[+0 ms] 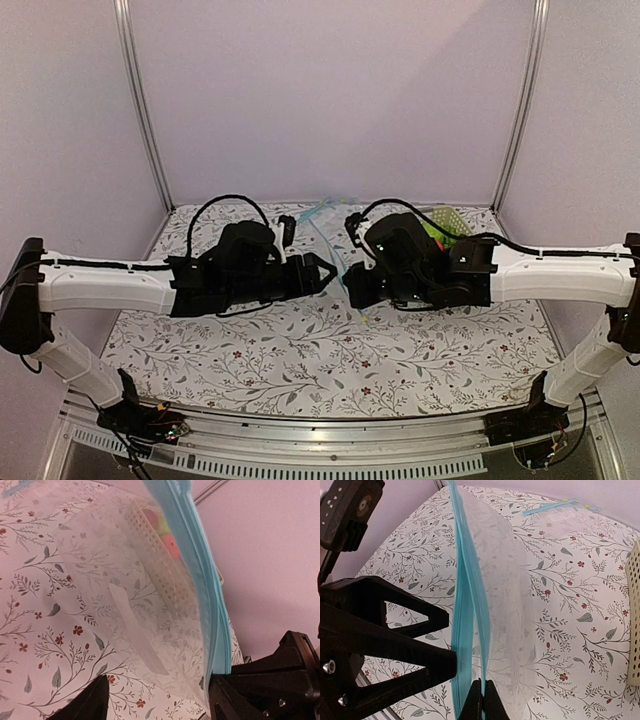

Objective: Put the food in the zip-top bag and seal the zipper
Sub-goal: Open the zipper food storage bag.

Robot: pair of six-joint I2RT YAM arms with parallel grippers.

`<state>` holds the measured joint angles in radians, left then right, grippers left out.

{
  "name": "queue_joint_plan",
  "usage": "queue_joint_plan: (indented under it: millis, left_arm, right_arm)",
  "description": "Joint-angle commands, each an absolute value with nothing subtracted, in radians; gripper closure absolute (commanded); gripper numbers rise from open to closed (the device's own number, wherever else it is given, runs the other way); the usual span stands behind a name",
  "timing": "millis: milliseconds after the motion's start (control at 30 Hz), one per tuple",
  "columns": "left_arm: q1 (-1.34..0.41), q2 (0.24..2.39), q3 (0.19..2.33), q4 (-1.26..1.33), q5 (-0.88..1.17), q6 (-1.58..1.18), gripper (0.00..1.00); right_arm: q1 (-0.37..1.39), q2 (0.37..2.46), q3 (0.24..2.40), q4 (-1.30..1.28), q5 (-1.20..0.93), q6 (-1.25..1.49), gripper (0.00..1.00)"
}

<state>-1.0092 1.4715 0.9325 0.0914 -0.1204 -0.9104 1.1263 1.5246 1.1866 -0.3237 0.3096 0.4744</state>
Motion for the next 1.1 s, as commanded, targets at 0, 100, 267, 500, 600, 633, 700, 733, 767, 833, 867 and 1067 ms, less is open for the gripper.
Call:
queue_joint_plan:
  millis: [0, 100, 267, 500, 600, 633, 700, 733, 767, 833, 867, 1067]
  left_arm:
    - [-0.995, 1.458, 0.919, 0.086, -0.123, -0.901, 0.32]
    - [-0.994, 1.471, 0.941, 0.079, -0.116, -0.888, 0.34]
    - [-0.995, 1.493, 0.969, 0.07, -0.128, -0.881, 0.41]
    - [-0.993, 1.511, 0.977, 0.081, -0.121, -0.887, 0.41]
    - [-0.994, 1.514, 0.976, 0.077, -0.114, -0.887, 0.54]
    - [-0.992, 1.514, 0.974, 0.075, -0.113, -0.89, 0.57]
    - [-0.993, 1.516, 0.97, 0.073, -0.111, -0.894, 0.58]
    - [-0.993, 1.515, 0.97, 0.069, -0.111, -0.895, 0.59]
    - [-0.994, 1.514, 0.969, 0.063, -0.111, -0.895, 0.59]
    - [-0.994, 1.51, 0.967, 0.048, -0.116, -0.894, 0.62]
    - [-0.993, 1.507, 0.963, 0.044, -0.119, -0.894, 0.65]
    - [-0.991, 1.472, 0.916, 0.037, -0.13, -0.906, 0.82]
  right_arm:
    - [1.142, 1.55, 1.219, -0.345, 0.334, 0.455, 1.0]
    - [1.149, 1.558, 1.225, -0.344, 0.338, 0.447, 1.0]
    - [1.178, 1.578, 1.245, -0.358, 0.383, 0.419, 1.0]
    - [1.19, 1.6, 1.256, -0.369, 0.398, 0.41, 1.0]
    - [1.192, 1.6, 1.254, -0.37, 0.4, 0.411, 1.0]
    - [1.192, 1.599, 1.253, -0.371, 0.405, 0.411, 1.0]
    - [1.192, 1.597, 1.252, -0.375, 0.416, 0.414, 1.0]
    - [1.192, 1.597, 1.252, -0.375, 0.42, 0.414, 1.0]
    - [1.192, 1.597, 1.252, -0.375, 0.425, 0.414, 1.0]
    - [1.191, 1.597, 1.252, -0.376, 0.434, 0.415, 1.0]
    - [1.192, 1.598, 1.252, -0.379, 0.441, 0.417, 1.0]
    - [1.191, 1.598, 1.255, -0.4, 0.483, 0.449, 1.0]
